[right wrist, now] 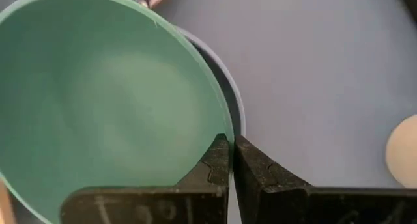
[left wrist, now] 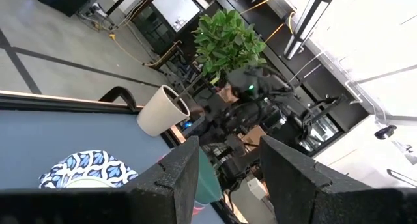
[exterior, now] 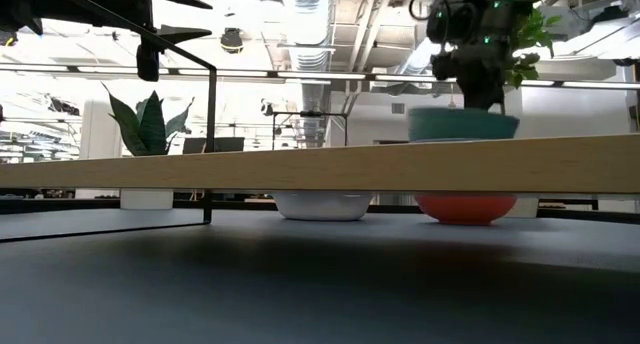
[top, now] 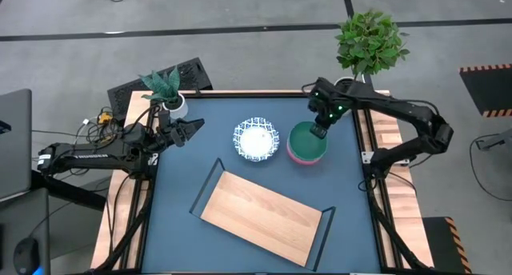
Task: Place and stack bowls onto a shelf
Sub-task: Put the green bowl on the shelf
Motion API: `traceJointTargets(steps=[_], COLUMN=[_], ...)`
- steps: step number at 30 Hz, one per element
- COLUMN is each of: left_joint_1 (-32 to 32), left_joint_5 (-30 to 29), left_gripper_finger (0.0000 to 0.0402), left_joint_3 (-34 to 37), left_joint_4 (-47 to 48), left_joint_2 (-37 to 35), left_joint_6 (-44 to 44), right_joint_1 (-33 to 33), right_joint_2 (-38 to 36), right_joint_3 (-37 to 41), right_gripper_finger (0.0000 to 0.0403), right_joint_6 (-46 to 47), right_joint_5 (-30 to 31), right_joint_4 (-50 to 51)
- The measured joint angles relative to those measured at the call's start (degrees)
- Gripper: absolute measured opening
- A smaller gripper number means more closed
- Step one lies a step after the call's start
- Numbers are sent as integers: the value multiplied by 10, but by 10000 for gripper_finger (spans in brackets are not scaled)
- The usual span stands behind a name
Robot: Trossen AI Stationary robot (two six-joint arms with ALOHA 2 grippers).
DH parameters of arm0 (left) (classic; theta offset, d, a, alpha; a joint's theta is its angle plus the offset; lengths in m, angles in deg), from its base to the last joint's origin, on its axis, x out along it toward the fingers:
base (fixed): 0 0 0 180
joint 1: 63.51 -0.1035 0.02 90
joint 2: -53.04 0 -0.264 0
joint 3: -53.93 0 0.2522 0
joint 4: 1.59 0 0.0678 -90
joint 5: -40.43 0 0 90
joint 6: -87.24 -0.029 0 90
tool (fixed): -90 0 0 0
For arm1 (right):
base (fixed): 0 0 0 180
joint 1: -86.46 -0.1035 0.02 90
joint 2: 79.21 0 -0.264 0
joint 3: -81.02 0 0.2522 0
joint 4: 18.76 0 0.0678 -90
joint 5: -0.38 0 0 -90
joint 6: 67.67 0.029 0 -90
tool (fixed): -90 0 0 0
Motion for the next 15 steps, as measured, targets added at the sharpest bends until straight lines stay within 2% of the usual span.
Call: traceJointTargets(steps=[8, 15], left_joint_1=[0, 0], left_joint_5=[0, 0], left_gripper_finger=[147, 147], left_joint_3=[0, 0], left_joint_4=[0, 0], left_joint_2=[0, 0], left_joint_6=[0, 5], right_joint_1=[-16, -98], right_joint_2=[-11, 21], right_joint_3=[-72, -169], right_gripper_finger=[27, 27], right_joint_6=[44, 120], right_joint_5=[-8, -16], right_joint_4=[26, 19])
